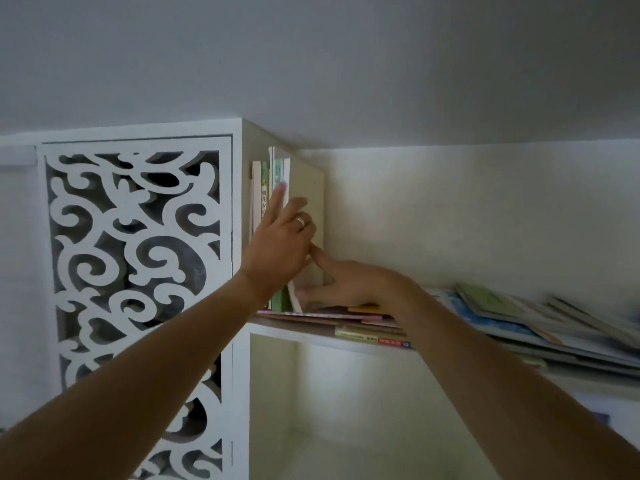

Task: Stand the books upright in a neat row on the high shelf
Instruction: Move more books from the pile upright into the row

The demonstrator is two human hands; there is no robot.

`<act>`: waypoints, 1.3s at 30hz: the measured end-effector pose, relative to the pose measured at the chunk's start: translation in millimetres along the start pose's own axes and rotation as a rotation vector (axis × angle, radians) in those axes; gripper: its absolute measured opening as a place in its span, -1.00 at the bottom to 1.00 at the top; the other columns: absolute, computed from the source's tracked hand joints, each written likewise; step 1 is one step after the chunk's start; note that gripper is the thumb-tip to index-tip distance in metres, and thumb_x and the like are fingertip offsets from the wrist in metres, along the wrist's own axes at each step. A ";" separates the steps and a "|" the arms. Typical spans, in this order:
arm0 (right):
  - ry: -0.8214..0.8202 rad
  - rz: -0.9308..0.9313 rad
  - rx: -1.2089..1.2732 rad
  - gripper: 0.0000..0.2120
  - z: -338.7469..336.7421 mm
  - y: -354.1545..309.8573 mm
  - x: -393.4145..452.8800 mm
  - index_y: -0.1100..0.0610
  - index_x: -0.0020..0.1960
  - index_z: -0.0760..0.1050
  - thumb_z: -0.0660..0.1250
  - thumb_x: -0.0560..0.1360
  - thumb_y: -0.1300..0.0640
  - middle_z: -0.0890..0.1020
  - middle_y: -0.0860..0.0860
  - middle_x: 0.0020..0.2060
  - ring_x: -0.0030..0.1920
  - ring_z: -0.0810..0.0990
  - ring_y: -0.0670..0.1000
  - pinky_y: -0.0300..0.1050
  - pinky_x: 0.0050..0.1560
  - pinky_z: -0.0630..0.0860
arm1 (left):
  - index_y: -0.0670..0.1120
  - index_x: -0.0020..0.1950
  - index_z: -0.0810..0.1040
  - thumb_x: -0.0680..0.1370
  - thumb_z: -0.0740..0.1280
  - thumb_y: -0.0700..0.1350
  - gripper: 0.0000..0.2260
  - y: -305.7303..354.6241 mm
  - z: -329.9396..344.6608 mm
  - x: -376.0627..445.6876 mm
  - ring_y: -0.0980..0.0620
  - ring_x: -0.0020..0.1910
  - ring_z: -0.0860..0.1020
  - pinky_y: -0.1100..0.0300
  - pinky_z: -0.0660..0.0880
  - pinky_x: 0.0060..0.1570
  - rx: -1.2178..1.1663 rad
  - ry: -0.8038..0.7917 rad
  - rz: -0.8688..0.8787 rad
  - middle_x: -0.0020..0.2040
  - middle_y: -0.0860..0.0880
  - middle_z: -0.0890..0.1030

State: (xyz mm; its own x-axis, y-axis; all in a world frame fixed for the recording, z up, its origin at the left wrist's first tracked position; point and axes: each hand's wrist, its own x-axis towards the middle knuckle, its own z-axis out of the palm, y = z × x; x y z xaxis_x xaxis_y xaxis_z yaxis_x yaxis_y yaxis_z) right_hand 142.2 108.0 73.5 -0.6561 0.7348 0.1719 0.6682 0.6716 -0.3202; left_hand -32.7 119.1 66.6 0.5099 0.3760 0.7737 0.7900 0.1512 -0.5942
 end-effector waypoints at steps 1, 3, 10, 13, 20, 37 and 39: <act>-0.002 0.092 -0.085 -0.25 -12.7 8.7 -4.6 -0.10 0.64 0.10 0.26 0.56 -0.33 0.46 0.00 0.42 0.30 0.49 0.08 -0.03 0.26 0.42 | -0.14 0.14 0.67 0.61 0.18 -0.11 -0.71 9.6 -10.1 2.8 -0.21 0.48 0.38 -0.33 -0.22 0.57 0.092 -0.113 -0.054 0.10 -0.13 0.68; 0.111 0.284 -0.228 -0.41 -30.6 32.9 -11.2 0.11 0.44 0.48 0.22 0.60 -0.28 0.58 0.08 0.27 0.17 0.55 0.11 -0.06 0.09 0.47 | -0.16 0.07 0.66 0.63 0.22 -0.13 -0.77 32.1 -29.0 13.4 -0.22 0.40 0.46 -0.27 -0.27 0.57 0.209 -0.319 -0.067 0.05 -0.13 0.68; 0.153 0.354 -0.109 -0.67 -20.9 72.2 -38.7 0.14 0.16 0.63 0.21 0.67 -0.05 0.67 0.07 0.08 0.07 0.60 0.06 -0.08 0.03 0.47 | 0.13 0.54 0.38 0.53 0.35 0.13 -0.44 30.1 -16.6 38.0 -0.06 0.49 0.37 -0.18 0.05 0.58 -0.456 -1.100 0.186 0.43 0.04 0.52; 0.231 0.320 -0.027 -0.66 -12.7 67.4 -37.8 0.19 0.23 0.56 0.15 0.70 -0.01 0.64 0.14 0.17 0.12 0.60 0.11 -0.09 -0.01 0.46 | 0.13 0.61 0.27 0.41 0.48 0.24 -0.19 26.5 -16.1 45.9 -0.09 0.54 0.31 -0.19 0.15 0.56 -0.516 -1.218 0.155 0.49 0.04 0.46; 0.322 0.160 -0.469 -0.57 -1.5 26.9 -29.7 0.05 0.33 0.56 0.19 0.62 -0.18 0.52 0.11 0.29 0.33 0.47 0.16 0.08 0.29 0.46 | 0.03 0.42 0.54 0.30 0.61 0.24 -0.26 29.1 -0.5 44.5 -0.19 0.49 0.38 -0.17 0.32 0.48 -0.263 -1.187 0.266 0.34 0.00 0.60; 0.094 -0.009 -0.676 -0.55 26.2 2.7 -4.8 0.09 0.17 0.59 0.46 0.41 -0.17 0.65 0.05 -0.01 -0.21 0.50 0.03 -0.14 -0.18 0.40 | -0.07 0.08 0.66 0.67 0.21 -0.12 -0.78 31.5 -2.6 28.7 -0.02 0.35 0.52 0.07 0.21 0.50 -0.073 -0.879 0.244 0.24 -0.01 0.65; 0.061 -0.024 -0.661 -0.56 24.6 1.4 -4.3 0.10 0.17 0.60 0.49 0.40 -0.13 0.65 0.05 -0.02 -0.23 0.50 0.02 -0.15 -0.21 0.42 | -0.11 0.06 0.66 0.66 0.21 -0.15 -0.78 30.7 -4.6 28.0 -0.06 0.25 0.58 0.07 0.37 0.44 -0.075 -0.829 0.228 0.13 -0.02 0.67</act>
State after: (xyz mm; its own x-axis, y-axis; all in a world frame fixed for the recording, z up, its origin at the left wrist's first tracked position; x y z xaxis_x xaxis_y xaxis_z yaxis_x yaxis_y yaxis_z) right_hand 137.4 103.4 49.4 -0.6656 0.7100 0.2301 0.7407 0.5907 0.3200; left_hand 7.4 130.0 71.0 0.2686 0.9401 0.2099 0.7339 -0.0586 -0.6767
